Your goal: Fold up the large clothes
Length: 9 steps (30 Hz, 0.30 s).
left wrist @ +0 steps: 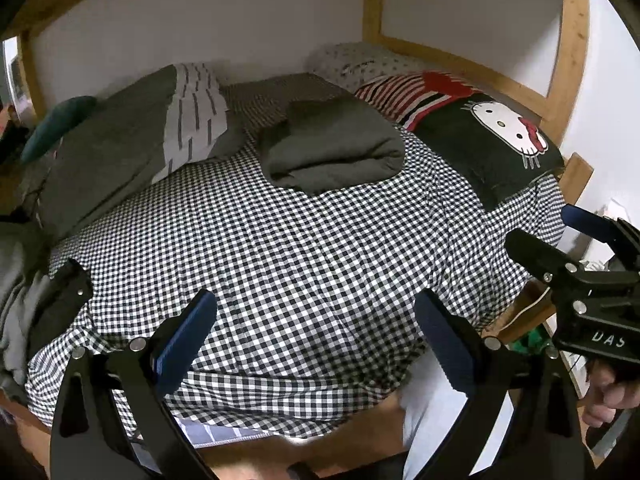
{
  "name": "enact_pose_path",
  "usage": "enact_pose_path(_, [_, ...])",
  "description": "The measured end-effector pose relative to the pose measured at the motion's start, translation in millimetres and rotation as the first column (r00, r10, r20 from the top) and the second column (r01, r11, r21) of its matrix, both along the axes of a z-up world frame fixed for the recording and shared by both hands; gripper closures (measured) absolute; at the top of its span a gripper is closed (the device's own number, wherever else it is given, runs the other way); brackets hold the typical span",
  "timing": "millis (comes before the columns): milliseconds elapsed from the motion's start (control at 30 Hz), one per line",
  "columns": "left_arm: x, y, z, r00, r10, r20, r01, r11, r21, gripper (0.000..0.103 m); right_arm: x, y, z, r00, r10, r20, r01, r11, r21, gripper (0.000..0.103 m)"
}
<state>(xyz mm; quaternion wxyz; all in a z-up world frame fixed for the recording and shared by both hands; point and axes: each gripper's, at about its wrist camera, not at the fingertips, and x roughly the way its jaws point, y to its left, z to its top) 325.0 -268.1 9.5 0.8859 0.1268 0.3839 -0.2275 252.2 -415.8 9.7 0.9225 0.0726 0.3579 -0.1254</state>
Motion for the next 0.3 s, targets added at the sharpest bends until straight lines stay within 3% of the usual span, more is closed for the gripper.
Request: enact_pose_path(300, [2.5,0.7,-1.3,1.0,0.019,0.016,-0.02,0.999,0.035,0.006,-2.4,-1.8,-0.9,1.0,-0.008,0.002,0.008,1.0,0.006,0.003])
